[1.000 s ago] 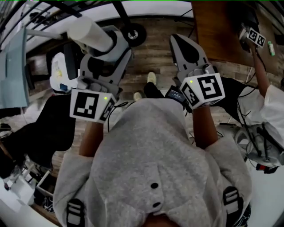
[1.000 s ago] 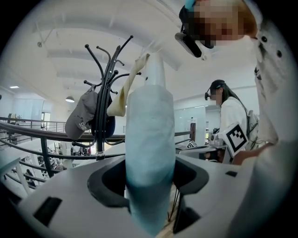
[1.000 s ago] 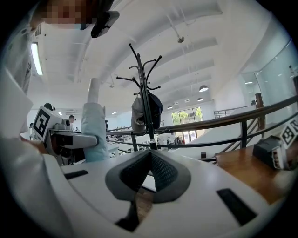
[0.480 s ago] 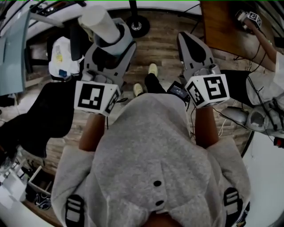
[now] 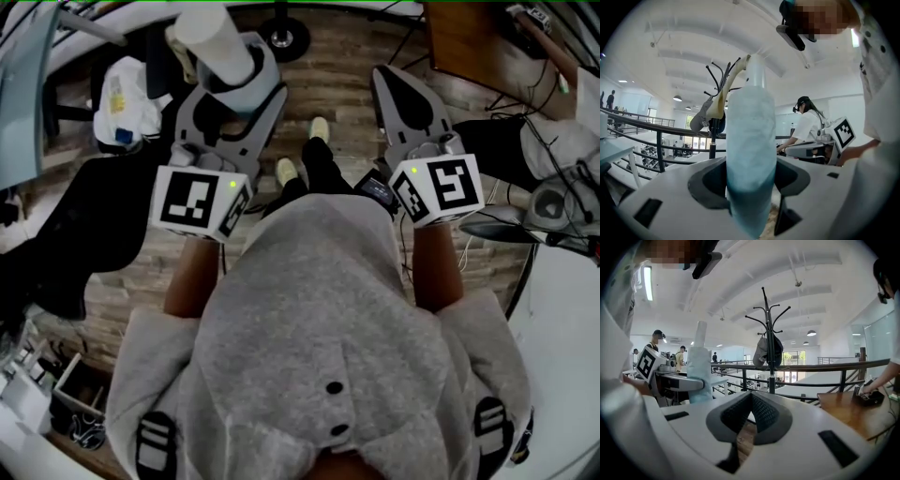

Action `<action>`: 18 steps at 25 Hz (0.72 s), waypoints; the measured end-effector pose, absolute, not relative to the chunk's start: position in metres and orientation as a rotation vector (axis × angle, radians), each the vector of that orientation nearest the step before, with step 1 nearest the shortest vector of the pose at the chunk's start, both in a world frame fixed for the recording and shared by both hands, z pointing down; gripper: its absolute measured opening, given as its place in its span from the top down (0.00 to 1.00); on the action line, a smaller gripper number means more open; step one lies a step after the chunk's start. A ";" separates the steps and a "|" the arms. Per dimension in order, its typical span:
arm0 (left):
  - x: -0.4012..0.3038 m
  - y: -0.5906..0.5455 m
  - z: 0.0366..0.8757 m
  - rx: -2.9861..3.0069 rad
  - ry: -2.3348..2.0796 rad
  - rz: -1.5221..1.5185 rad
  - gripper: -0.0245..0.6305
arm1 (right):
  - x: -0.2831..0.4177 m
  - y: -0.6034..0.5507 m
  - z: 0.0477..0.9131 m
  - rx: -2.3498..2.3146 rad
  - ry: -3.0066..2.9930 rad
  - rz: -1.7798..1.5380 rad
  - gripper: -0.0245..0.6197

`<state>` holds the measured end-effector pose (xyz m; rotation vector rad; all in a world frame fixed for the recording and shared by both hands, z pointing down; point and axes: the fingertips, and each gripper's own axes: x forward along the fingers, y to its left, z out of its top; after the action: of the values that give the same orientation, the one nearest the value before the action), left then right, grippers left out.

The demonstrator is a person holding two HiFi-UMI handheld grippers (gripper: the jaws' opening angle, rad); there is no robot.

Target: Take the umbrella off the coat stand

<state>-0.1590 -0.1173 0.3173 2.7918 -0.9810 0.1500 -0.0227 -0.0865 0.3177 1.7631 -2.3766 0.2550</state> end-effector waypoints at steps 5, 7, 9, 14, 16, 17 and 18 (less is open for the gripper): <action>-0.156 -0.098 0.309 2.809 -0.969 0.127 0.54 | -0.015 -0.070 0.314 1.794 -2.351 0.263 0.95; -0.152 -0.092 0.306 2.805 -0.977 0.123 0.54 | -0.009 -0.066 0.312 1.799 -2.342 0.263 0.95; -0.147 -0.089 0.303 2.803 -0.985 0.129 0.54 | -0.005 -0.064 0.310 1.787 -2.338 0.260 0.95; -0.128 -0.092 0.295 2.805 -1.005 0.136 0.54 | 0.017 -0.071 0.303 1.779 -2.354 0.265 0.95; -0.118 -0.084 0.295 2.807 -1.008 0.141 0.54 | 0.032 -0.065 0.301 1.809 -2.363 0.276 0.95; -0.115 -0.078 0.296 2.809 -1.005 0.142 0.54 | 0.039 -0.061 0.300 1.829 -2.368 0.284 0.95; -0.112 -0.073 0.296 2.811 -0.999 0.141 0.54 | 0.046 -0.058 0.301 1.850 -2.367 0.290 0.95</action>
<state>-0.1115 -0.0729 0.2961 2.8105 -0.9988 0.1411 0.0457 -0.0582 0.3008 1.8505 -2.3672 0.2896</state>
